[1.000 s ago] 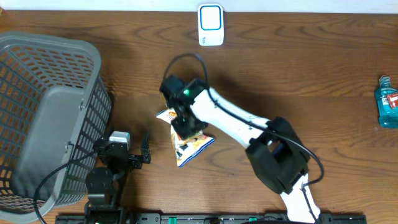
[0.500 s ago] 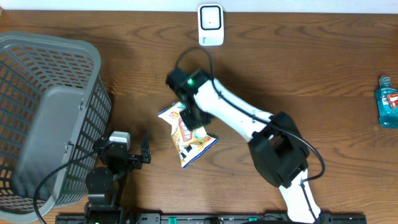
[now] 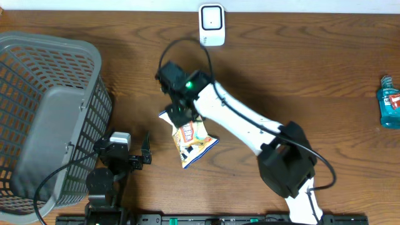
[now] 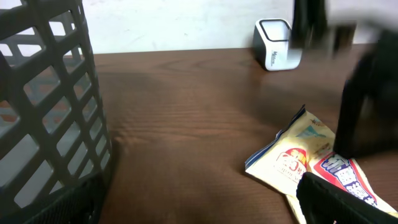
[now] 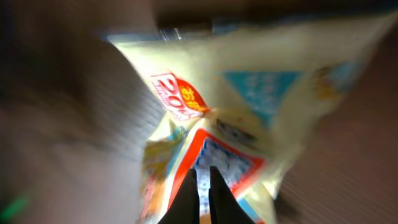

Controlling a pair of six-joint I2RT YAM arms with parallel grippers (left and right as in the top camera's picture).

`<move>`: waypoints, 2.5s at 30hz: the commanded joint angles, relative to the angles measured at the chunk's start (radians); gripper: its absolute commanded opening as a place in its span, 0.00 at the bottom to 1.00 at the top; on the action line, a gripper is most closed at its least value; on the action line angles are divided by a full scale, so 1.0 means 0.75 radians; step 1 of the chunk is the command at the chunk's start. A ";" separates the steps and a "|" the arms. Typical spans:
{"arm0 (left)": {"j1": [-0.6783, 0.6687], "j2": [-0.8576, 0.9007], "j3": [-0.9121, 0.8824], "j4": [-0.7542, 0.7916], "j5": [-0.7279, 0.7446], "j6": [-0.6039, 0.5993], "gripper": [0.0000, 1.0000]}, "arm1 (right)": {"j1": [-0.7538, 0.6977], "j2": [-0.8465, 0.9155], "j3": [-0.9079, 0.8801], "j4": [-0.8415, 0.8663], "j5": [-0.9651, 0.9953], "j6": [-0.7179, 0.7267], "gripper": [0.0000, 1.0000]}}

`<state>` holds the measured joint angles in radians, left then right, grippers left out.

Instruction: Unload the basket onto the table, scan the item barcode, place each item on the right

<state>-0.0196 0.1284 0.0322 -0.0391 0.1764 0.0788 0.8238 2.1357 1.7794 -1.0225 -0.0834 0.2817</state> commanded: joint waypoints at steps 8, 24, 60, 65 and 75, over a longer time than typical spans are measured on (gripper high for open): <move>0.002 -0.004 -0.038 -0.016 -0.003 -0.006 0.98 | -0.012 0.065 -0.267 0.112 0.150 0.072 0.04; 0.002 -0.004 -0.038 -0.016 -0.003 -0.006 0.98 | -0.063 -0.022 0.191 -0.387 0.061 -0.137 0.08; 0.002 -0.004 -0.038 -0.016 -0.003 -0.006 0.98 | -0.062 -0.065 0.130 -0.277 -0.006 0.281 0.36; 0.002 -0.004 -0.038 -0.016 -0.003 -0.006 0.98 | -0.059 -0.054 -0.016 -0.187 0.100 1.170 0.38; 0.002 -0.004 -0.038 -0.016 -0.003 -0.006 0.98 | -0.059 -0.052 -0.331 0.218 0.003 1.350 0.30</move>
<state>-0.0196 0.1287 0.0322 -0.0391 0.1764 0.0788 0.7799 2.0953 1.5936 -0.9012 -0.0631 1.1866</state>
